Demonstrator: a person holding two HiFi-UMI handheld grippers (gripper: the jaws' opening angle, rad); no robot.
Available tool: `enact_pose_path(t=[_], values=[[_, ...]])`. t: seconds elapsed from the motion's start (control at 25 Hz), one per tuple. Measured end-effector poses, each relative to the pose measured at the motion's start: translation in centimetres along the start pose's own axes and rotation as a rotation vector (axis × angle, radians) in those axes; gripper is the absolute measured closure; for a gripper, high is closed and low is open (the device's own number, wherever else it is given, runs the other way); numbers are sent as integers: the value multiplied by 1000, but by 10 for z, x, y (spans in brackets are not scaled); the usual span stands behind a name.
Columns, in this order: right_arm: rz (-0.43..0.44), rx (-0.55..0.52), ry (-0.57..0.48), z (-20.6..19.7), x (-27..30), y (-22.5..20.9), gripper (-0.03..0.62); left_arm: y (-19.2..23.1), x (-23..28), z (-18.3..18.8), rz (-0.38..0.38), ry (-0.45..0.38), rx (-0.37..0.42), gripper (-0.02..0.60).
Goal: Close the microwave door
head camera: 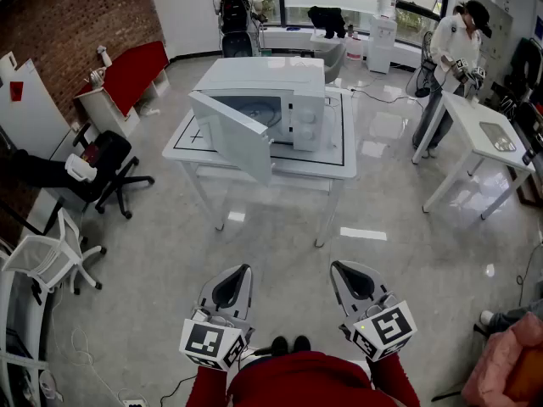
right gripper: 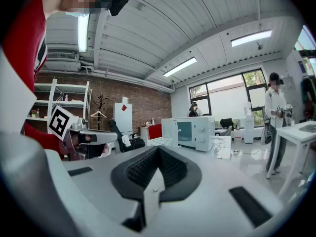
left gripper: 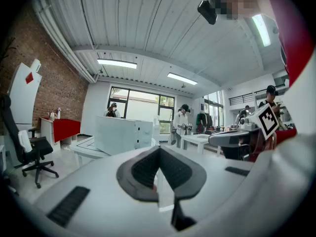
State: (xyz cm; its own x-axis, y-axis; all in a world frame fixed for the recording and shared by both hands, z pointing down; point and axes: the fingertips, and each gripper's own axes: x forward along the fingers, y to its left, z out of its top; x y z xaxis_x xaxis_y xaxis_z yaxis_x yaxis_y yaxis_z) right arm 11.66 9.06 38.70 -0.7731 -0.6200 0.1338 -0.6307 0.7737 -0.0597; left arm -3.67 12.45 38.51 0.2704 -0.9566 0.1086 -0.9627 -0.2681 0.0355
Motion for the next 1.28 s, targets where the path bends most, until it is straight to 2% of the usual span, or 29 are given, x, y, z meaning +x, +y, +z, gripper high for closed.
enact_pose_path(t=[0.72,1.04,1.28], values=[[-3,7,1,-2,1,-3,580,-1,4,-1,-7,5,3,571],[32,39,-7,-3,-2,1,580,-8,2,-2,-10,11,-3,571],[61,23,-13,-1,-9,-5,579,-4,4,7,51,-3,31,571]])
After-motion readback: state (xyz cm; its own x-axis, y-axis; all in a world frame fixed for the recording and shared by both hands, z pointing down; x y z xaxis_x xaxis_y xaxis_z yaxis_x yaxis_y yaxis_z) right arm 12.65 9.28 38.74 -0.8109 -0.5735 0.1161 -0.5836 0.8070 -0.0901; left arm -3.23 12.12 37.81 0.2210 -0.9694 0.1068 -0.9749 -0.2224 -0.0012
